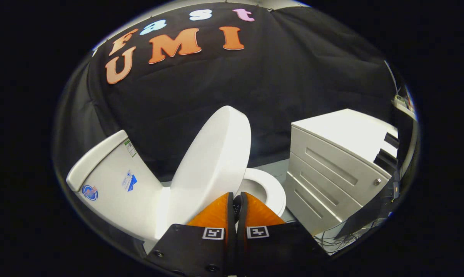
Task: Open the toilet lid.
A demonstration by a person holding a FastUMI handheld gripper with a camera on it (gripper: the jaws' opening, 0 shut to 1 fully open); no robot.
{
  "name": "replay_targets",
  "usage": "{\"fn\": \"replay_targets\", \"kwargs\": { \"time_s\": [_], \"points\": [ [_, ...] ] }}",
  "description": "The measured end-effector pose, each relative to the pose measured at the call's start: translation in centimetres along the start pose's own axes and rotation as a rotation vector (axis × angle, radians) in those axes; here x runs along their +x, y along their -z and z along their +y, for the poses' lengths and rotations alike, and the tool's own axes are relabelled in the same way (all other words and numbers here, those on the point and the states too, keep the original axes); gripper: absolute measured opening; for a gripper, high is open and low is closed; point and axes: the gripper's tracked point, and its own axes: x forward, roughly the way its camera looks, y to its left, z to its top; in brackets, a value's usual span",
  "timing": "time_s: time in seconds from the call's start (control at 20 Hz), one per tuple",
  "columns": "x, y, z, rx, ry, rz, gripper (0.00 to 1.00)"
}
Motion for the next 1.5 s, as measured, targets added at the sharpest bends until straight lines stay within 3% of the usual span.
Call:
{"fn": "replay_targets", "kwargs": {
  "time_s": [0.3,0.65,0.95,1.3,1.5],
  "points": [
    [-2.2,-2.2,4.9,-0.157,0.004,-0.075,0.08],
    [-5.8,-3.6,14.1,-0.383,-0.011,-0.185,0.08],
    [-8.4,-2.6,23.2,-0.546,-0.083,-0.271,0.08],
    [-9.4,-0.2,29.9,-0.607,-0.169,-0.267,0.08],
    [-9.6,0.6,31.2,-0.633,-0.146,-0.271,0.08]
  ]
}}
